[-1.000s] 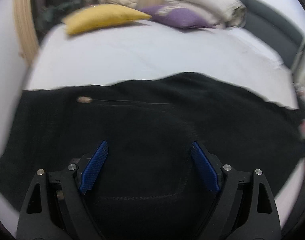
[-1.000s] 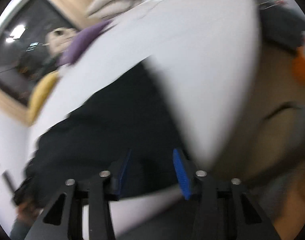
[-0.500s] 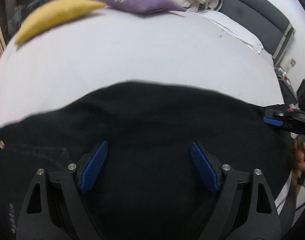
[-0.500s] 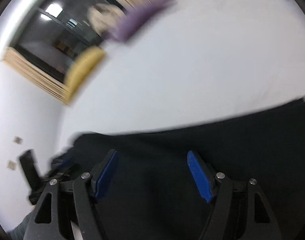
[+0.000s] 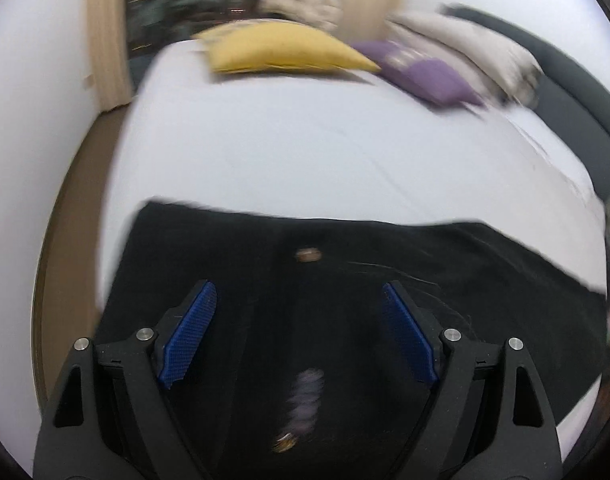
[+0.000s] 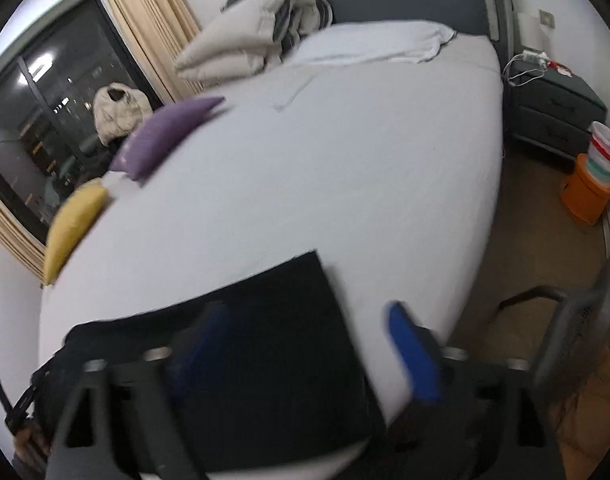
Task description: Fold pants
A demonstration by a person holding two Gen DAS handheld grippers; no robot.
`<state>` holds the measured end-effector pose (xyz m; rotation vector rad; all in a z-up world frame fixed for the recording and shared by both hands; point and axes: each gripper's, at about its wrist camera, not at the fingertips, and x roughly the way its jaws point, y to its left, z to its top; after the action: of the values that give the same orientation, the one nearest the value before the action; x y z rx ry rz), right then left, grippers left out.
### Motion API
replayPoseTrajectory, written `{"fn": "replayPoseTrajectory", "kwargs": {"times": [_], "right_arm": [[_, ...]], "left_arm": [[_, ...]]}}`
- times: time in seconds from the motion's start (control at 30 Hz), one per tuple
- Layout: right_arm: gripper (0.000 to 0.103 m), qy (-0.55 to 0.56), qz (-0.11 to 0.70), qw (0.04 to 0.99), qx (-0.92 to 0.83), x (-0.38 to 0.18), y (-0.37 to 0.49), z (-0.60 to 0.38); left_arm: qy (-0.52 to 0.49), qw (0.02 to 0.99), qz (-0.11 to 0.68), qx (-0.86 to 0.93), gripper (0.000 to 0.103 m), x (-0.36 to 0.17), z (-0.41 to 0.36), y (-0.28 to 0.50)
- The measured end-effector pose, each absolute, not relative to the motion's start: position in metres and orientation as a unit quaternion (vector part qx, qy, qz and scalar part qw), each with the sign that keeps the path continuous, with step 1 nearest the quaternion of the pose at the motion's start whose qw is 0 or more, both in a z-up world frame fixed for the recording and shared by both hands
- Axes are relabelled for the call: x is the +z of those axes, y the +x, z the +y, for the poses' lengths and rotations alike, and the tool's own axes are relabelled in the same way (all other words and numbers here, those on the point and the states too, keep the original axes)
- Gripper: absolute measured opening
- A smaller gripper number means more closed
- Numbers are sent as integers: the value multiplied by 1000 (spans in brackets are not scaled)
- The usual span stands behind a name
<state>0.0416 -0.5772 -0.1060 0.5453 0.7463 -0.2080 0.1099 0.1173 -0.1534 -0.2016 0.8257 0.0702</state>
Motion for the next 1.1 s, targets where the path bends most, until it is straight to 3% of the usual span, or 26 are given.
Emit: {"fn": "replayPoseTrajectory", "kwargs": {"times": [0.17, 0.3, 0.63, 0.9, 1.1], "right_arm": [[98, 385, 364, 840, -117, -150, -14, -619], [86, 471, 382, 784, -133, -192, -15, -639], [83, 523, 398, 736, -162, -213, -52, -653], [75, 565, 358, 736, -101, -221, -46, -654], [61, 570, 332, 747, -82, -211, -54, -657]], "left_arm": [[-137, 910, 391, 9, 84, -152, 113, 68], [-134, 903, 407, -36, 84, -158, 67, 65], [-108, 900, 412, -95, 84, -157, 2, 34], [-117, 897, 416, -97, 84, -160, -1, 36], [-118, 896, 417, -99, 84, -162, -2, 37]]}}
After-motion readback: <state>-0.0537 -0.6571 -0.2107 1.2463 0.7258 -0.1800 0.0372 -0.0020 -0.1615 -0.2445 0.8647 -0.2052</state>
